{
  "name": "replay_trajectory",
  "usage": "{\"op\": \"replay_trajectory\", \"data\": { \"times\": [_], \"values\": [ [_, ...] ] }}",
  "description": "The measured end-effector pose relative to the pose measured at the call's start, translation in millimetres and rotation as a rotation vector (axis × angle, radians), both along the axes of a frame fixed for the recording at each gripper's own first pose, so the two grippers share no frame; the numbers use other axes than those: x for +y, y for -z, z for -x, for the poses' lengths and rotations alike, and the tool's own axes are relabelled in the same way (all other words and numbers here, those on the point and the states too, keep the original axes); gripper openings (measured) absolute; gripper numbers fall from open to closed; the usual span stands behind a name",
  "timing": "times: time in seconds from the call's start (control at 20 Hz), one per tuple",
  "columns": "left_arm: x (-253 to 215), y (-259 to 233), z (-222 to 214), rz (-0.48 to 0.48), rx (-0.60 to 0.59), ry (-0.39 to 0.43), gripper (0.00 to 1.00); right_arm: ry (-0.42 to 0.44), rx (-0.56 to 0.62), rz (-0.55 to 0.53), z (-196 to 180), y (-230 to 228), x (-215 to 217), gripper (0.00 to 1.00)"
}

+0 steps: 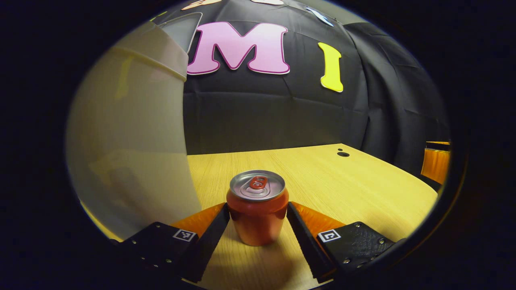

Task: Press the lid of the desktop garbage bin to open it, pick up the crumpled paper on the desktop and throw it into the bin, then pick up the pop can on the desktop and drop it into the bin, and finally close the garbage bin lid.

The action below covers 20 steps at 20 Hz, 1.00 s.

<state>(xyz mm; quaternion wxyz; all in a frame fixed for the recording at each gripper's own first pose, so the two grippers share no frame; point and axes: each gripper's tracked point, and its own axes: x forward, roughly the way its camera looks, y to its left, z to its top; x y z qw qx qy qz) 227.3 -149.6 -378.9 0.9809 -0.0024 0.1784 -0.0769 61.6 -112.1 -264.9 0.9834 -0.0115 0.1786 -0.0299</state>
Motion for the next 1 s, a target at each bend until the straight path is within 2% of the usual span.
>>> {"op": "replay_trajectory", "data": {
  "times": [0.5, 0.6, 0.7, 0.8, 1.0],
  "values": [
    [-4.3, 10.1, -3.0, 0.018, 0.041, 0.006, 0.94, -0.002, 0.046, 0.035, 16.0, 9.9, -11.9, 0.98],
    [-4.7, 8.9, -4.5, 0.036, 0.047, 0.006, 0.86, 0.001, 0.074, 0.040, 18.3, 16.6, -14.6, 0.98],
    [-1.3, 6.1, -3.9, 0.025, 0.050, -0.004, 0.85, 0.003, 0.072, 0.041, 18.1, 13.6, -17.1, 0.98],
    [3.1, -6.9, -4.6, -0.001, 0.031, -0.019, 0.85, 0.000, 0.081, 0.039, 17.2, 12.6, -16.1, 0.98],
    [-0.4, -72.0, -6.5, -0.012, -0.044, 0.005, 0.85, -0.020, 0.113, 0.012, 15.2, 1.5, -7.9, 0.98]
  ]
}}
